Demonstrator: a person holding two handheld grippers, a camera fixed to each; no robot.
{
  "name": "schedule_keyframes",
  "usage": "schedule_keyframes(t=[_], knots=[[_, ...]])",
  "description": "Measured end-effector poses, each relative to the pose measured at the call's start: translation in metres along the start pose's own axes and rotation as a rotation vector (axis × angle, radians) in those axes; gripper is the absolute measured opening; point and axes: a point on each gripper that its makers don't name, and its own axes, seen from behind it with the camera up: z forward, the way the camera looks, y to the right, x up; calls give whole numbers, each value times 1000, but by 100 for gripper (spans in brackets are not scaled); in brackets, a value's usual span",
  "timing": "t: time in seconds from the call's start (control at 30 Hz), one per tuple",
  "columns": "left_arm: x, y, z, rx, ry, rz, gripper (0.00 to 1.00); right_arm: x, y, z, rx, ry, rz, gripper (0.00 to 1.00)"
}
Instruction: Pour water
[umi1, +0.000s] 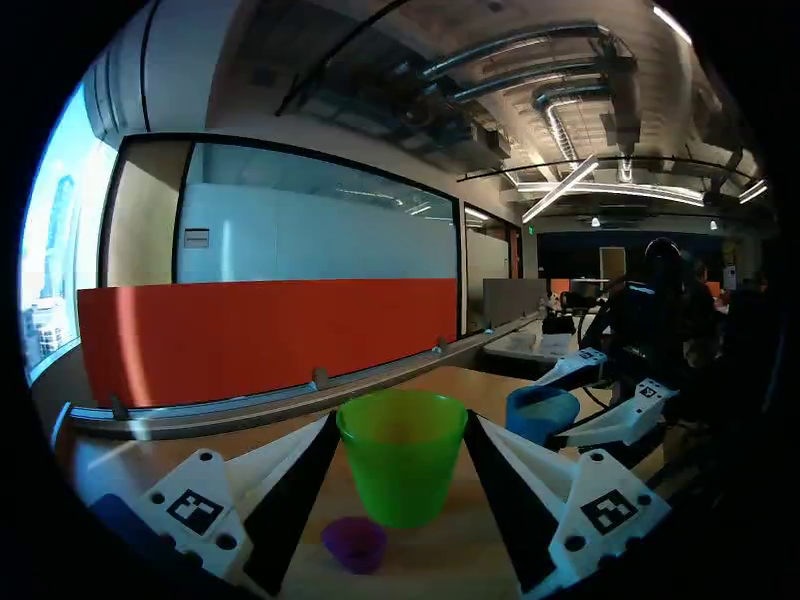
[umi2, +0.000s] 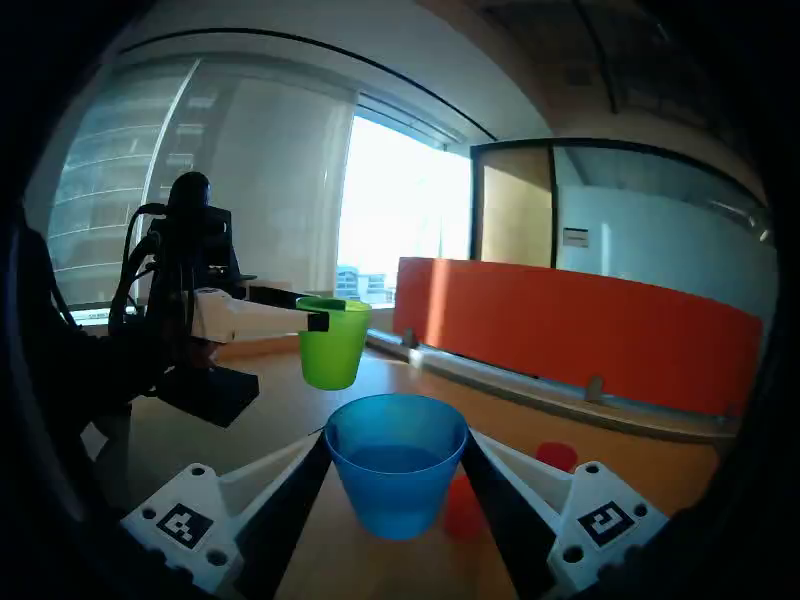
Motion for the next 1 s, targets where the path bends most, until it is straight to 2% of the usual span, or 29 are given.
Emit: schedule_keyframes(t=[0.57,1.0], knots=[[-20,12,-8,-31,-44,-2,89,20,6,2,34,-16,-95,91],[-29,33,-10,-71,-50,-11,89,37,10,12,69,-41,-214,91]])
